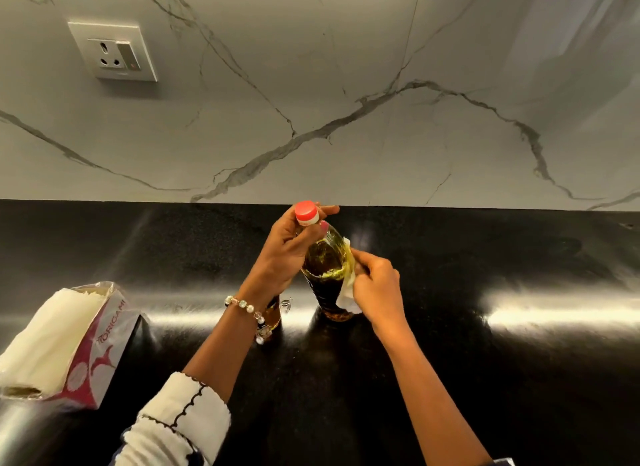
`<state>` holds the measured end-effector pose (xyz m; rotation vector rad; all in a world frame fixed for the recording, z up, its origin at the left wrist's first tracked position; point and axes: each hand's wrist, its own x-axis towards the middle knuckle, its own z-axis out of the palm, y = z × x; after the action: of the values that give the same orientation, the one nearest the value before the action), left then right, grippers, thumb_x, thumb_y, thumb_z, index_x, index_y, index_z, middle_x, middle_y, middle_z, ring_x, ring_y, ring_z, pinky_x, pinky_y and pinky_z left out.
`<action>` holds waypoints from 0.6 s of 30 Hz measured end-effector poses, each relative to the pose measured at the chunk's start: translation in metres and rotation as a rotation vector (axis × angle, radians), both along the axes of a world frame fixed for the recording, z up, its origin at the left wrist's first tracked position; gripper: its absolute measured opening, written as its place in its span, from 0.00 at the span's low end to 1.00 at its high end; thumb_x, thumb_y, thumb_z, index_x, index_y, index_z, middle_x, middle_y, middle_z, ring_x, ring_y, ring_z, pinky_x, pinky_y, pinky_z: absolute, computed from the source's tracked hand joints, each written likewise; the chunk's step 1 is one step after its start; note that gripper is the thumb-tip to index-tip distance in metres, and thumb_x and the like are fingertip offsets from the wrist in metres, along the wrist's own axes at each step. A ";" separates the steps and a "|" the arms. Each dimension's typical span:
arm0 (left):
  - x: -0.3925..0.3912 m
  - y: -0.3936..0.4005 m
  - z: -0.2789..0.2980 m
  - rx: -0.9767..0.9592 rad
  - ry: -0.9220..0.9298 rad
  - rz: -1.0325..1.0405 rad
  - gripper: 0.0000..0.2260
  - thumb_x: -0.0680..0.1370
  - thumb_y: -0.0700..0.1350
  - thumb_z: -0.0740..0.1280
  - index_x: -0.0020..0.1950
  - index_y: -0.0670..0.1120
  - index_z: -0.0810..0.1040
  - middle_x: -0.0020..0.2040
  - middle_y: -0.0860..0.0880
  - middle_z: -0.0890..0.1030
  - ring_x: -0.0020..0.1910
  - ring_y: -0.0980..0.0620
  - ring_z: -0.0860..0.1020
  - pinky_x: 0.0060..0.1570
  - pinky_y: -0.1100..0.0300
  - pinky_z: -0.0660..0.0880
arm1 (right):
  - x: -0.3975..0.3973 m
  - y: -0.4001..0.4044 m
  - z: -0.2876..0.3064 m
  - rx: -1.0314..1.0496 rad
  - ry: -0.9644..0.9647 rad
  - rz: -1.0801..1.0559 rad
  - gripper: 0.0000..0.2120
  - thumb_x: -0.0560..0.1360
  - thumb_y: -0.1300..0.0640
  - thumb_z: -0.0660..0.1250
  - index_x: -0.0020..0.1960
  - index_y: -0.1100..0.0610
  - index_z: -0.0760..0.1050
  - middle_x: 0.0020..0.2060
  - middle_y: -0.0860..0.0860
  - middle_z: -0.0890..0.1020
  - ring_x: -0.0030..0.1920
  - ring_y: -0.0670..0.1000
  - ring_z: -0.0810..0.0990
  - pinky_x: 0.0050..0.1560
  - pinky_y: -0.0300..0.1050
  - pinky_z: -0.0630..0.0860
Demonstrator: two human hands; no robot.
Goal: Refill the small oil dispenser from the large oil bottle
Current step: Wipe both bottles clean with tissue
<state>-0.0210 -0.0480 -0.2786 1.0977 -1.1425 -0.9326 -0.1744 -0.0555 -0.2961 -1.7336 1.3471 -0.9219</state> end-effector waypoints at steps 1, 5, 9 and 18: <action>0.003 -0.001 0.001 0.003 -0.042 -0.047 0.07 0.79 0.33 0.61 0.56 0.40 0.74 0.62 0.46 0.79 0.63 0.57 0.76 0.62 0.59 0.73 | -0.002 0.003 -0.001 -0.003 -0.015 -0.024 0.16 0.80 0.64 0.58 0.63 0.54 0.77 0.43 0.42 0.81 0.51 0.46 0.80 0.55 0.43 0.78; 0.011 -0.004 0.012 0.081 -0.185 -0.131 0.14 0.80 0.35 0.62 0.65 0.39 0.73 0.65 0.47 0.76 0.61 0.60 0.76 0.55 0.65 0.76 | 0.014 0.023 0.010 -0.174 -0.026 0.011 0.21 0.79 0.68 0.57 0.71 0.60 0.68 0.58 0.56 0.81 0.58 0.52 0.80 0.59 0.41 0.77; 0.019 -0.007 0.012 0.148 -0.397 -0.022 0.12 0.77 0.46 0.69 0.60 0.50 0.77 0.56 0.47 0.79 0.56 0.53 0.79 0.59 0.50 0.77 | 0.022 0.010 0.011 -0.313 -0.003 0.083 0.22 0.78 0.70 0.57 0.71 0.62 0.66 0.68 0.57 0.73 0.71 0.52 0.69 0.70 0.45 0.67; 0.029 0.013 0.012 0.125 -0.294 0.052 0.14 0.76 0.37 0.68 0.61 0.44 0.77 0.55 0.45 0.80 0.55 0.50 0.80 0.54 0.56 0.78 | 0.014 0.009 -0.018 -0.078 -0.104 0.126 0.20 0.82 0.62 0.56 0.73 0.57 0.64 0.51 0.48 0.78 0.47 0.35 0.77 0.50 0.27 0.72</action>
<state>0.0083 -0.0353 -0.2661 1.3938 -1.2993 -0.8286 -0.1602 -0.0466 -0.3139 -1.7819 1.1353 -0.9898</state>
